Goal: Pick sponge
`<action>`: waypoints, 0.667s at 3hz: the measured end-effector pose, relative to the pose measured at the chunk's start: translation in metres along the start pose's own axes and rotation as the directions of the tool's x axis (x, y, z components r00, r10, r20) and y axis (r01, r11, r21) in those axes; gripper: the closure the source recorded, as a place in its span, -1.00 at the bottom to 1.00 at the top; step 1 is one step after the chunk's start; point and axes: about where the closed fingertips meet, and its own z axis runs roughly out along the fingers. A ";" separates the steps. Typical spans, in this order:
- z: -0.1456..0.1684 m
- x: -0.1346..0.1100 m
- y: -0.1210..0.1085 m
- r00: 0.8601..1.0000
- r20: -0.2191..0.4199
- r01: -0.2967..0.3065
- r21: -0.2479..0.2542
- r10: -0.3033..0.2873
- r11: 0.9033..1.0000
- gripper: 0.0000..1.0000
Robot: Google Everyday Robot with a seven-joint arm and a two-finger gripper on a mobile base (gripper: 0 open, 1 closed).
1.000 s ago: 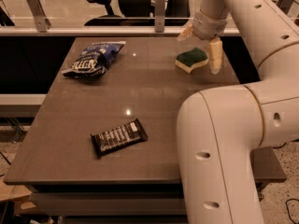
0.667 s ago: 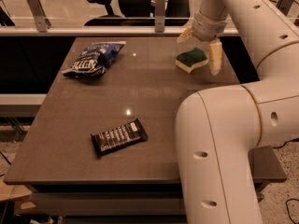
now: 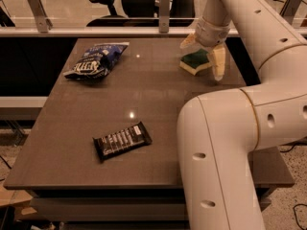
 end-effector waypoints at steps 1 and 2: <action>0.016 0.002 -0.002 1.000 0.010 0.004 -0.021 -0.004 1.000 -1.00; 0.024 0.005 -0.003 1.000 0.011 0.009 -0.033 -0.008 0.999 -0.63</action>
Offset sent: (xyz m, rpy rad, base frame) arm -0.0298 -0.0183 -0.0073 -0.0488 0.2632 0.0567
